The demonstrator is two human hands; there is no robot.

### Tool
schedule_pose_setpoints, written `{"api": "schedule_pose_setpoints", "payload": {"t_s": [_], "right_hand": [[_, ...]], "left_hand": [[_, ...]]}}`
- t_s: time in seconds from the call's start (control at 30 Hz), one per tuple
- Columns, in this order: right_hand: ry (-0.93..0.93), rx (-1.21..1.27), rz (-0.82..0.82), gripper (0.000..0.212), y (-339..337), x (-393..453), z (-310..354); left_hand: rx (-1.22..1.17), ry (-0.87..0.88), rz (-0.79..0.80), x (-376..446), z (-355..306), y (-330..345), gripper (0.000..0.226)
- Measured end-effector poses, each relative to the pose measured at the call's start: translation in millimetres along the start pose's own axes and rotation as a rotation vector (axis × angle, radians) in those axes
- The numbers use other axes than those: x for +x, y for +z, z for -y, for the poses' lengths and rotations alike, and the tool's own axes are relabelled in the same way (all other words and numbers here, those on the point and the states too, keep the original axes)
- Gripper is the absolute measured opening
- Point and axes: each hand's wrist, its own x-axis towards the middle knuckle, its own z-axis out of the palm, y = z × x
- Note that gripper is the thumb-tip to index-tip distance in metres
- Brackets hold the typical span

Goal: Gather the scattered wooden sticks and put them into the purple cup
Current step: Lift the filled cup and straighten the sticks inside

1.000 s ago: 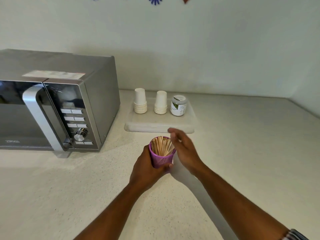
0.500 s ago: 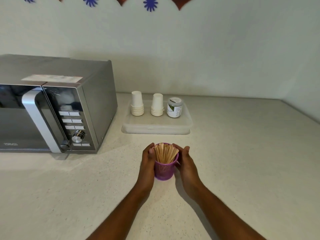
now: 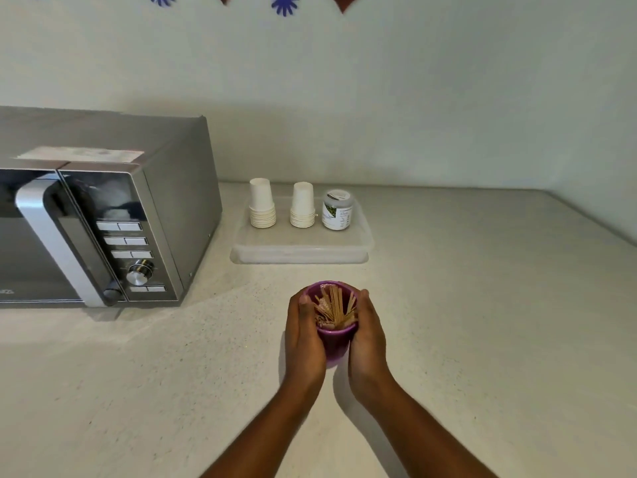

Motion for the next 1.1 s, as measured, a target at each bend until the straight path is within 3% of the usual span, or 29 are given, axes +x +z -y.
{"api": "schedule_pose_setpoints", "payload": {"t_s": [0.1, 0.23, 0.37, 0.5, 0.57, 0.67, 0.73, 0.83, 0.93, 1.03, 1.1], "right_hand": [[0.017, 0.005, 0.013, 0.059, -3, 3, -2], [0.008, -0.056, 0.005, 0.045, 2, 5, -1], [-0.036, -0.137, -0.009, 0.04, 2, 12, 1], [0.063, -0.047, -0.027, 0.053, 1, 8, -2], [0.064, -0.034, -0.054, 0.042, 4, 8, -4], [0.041, -0.101, -0.057, 0.021, 0, 8, -11], [0.042, -0.069, -0.039, 0.021, -3, 8, -10], [0.032, -0.051, -0.033, 0.02, -4, 9, -9], [0.038, -0.045, 0.0, 0.023, -5, 11, -8], [-0.012, -0.104, 0.015, 0.023, -6, 11, -5], [-0.042, -0.165, -0.005, 0.028, -7, 11, -5]], "left_hand": [[-0.03, -0.029, -0.029, 1, 0, 1, 0.051], [-0.038, -0.045, -0.079, 3, -2, 6, 0.067], [0.074, 0.05, -0.08, 6, -3, 8, 0.054], [0.038, -0.045, -0.09, 3, 5, 5, 0.05], [0.053, -0.034, -0.077, 3, 3, 5, 0.048], [0.074, -0.066, -0.099, 5, 4, 4, 0.028], [0.061, -0.072, -0.097, 6, 4, 3, 0.023], [0.049, -0.044, -0.064, 6, 3, 2, 0.034], [0.036, -0.051, -0.057, 9, 6, 1, 0.024], [0.007, -0.058, -0.023, 8, 7, 2, 0.052], [-0.147, -0.178, 0.009, 6, 4, 2, 0.062]]}}
